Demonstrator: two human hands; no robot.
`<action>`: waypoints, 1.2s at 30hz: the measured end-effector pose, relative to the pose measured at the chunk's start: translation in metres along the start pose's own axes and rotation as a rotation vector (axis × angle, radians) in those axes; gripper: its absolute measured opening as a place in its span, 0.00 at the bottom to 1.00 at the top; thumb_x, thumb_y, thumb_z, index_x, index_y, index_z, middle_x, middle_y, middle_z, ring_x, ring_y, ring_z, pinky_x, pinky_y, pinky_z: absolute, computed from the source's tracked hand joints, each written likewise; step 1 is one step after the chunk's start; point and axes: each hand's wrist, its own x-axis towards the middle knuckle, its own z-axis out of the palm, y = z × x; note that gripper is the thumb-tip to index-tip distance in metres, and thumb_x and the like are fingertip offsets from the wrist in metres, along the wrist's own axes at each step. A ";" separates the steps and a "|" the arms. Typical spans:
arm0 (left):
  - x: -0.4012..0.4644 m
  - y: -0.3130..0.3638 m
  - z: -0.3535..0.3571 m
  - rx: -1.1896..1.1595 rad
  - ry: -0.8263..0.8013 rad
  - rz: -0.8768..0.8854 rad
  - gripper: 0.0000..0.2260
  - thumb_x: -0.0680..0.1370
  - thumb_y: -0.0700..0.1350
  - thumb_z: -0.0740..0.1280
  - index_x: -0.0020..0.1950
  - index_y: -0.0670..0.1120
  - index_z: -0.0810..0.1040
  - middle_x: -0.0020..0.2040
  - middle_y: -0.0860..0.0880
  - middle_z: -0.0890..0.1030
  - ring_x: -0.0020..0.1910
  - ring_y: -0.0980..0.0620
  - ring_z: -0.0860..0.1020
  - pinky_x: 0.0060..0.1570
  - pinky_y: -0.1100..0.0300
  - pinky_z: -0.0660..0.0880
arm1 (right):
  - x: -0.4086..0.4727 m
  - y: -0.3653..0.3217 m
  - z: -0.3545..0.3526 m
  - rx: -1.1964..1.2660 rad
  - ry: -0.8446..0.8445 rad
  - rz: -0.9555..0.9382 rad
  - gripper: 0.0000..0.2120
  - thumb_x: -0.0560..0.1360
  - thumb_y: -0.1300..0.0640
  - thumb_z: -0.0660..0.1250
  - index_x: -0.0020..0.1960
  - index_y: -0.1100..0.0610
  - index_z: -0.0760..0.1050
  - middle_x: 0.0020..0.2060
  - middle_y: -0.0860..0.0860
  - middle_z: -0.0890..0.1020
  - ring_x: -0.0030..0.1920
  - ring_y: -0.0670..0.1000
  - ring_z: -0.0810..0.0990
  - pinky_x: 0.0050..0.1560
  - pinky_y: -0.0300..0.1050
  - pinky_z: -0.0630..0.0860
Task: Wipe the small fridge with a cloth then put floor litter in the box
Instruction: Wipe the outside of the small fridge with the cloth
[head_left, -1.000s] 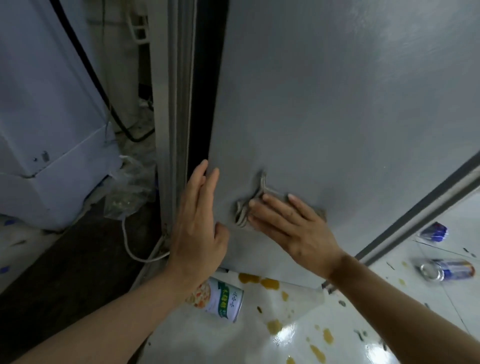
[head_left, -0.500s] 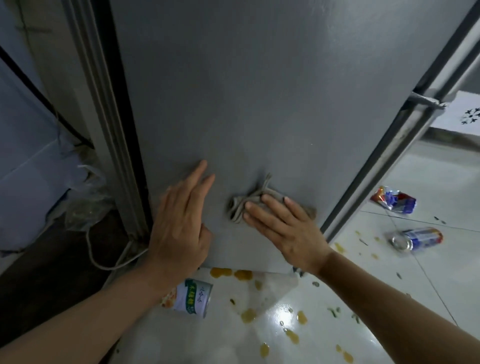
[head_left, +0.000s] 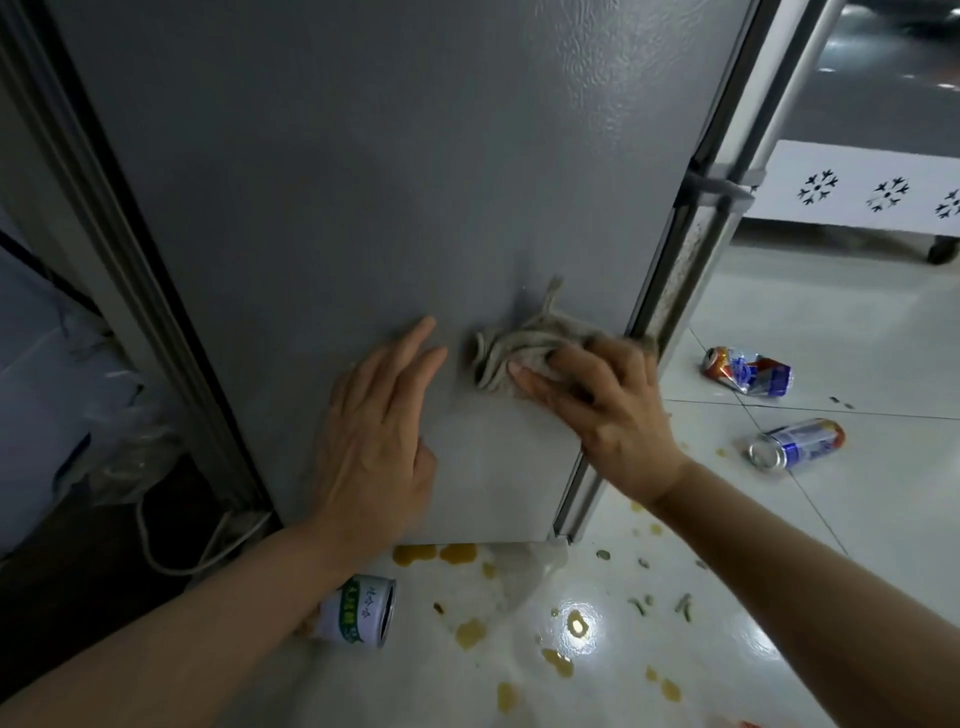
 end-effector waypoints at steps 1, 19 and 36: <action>0.000 0.001 0.002 0.010 -0.012 0.015 0.34 0.62 0.30 0.67 0.69 0.39 0.66 0.74 0.44 0.62 0.70 0.44 0.64 0.64 0.42 0.66 | -0.016 -0.006 0.005 0.001 -0.056 -0.031 0.23 0.75 0.60 0.64 0.68 0.48 0.69 0.61 0.51 0.67 0.57 0.57 0.67 0.50 0.54 0.72; 0.016 0.022 0.010 0.025 -0.032 0.087 0.35 0.64 0.33 0.65 0.71 0.43 0.61 0.74 0.46 0.62 0.70 0.47 0.62 0.67 0.40 0.63 | -0.001 0.014 -0.013 -0.057 0.112 0.058 0.17 0.75 0.59 0.66 0.62 0.53 0.69 0.58 0.53 0.70 0.58 0.56 0.69 0.53 0.50 0.68; 0.005 0.031 0.037 0.047 -0.078 0.128 0.37 0.63 0.30 0.66 0.71 0.43 0.63 0.73 0.47 0.65 0.68 0.49 0.64 0.68 0.44 0.61 | -0.001 0.024 -0.027 -0.119 0.154 0.150 0.08 0.79 0.56 0.60 0.57 0.52 0.71 0.55 0.51 0.69 0.54 0.55 0.68 0.48 0.48 0.64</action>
